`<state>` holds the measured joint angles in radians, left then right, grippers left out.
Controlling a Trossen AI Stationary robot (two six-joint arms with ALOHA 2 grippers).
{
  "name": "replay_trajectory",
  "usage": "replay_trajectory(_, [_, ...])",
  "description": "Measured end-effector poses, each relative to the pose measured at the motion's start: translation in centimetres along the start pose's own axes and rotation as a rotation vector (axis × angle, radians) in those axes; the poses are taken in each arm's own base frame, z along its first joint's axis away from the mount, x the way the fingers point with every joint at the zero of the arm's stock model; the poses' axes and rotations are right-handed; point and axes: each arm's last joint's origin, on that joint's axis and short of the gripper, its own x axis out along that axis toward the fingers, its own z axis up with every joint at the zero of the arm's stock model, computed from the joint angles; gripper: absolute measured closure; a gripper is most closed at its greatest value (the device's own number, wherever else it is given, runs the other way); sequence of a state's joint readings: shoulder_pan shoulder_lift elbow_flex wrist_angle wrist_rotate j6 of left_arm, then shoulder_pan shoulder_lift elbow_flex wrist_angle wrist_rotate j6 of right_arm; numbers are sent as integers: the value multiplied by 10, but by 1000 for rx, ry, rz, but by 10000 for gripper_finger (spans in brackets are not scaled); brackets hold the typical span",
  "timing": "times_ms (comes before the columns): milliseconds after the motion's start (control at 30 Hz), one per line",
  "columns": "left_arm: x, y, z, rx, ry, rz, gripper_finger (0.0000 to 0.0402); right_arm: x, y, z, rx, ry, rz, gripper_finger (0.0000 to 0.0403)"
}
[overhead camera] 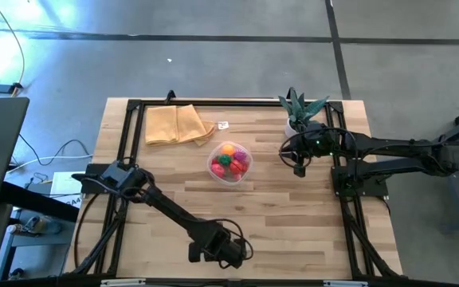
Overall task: Pick and placing Produce into tupperware
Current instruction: Put the cherry into the transparent bin
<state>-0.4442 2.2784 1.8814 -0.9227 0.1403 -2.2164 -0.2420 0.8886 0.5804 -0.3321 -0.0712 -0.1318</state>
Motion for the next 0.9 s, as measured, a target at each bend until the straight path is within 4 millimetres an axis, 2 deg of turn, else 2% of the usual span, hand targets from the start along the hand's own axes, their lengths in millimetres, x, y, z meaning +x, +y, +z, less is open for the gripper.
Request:
replay_trajectory(233, [-40,-5,-1,51,-140,7,323,0,0,0,0,0,0,357])
replay_trajectory(400, [-75,-13,12,112,-225,43,323,0,0,0,0,0,0,357])
replay_trajectory(633, [-126,-35,55,268,-271,79,323,0,0,0,0,0,0,357])
replay_trajectory(800, [-156,-51,101,395,-273,53,323,0,0,0,0,0,0,357])
replay_trajectory(900, [-165,-61,133,457,-276,63,323,0,0,0,0,0,0,357])
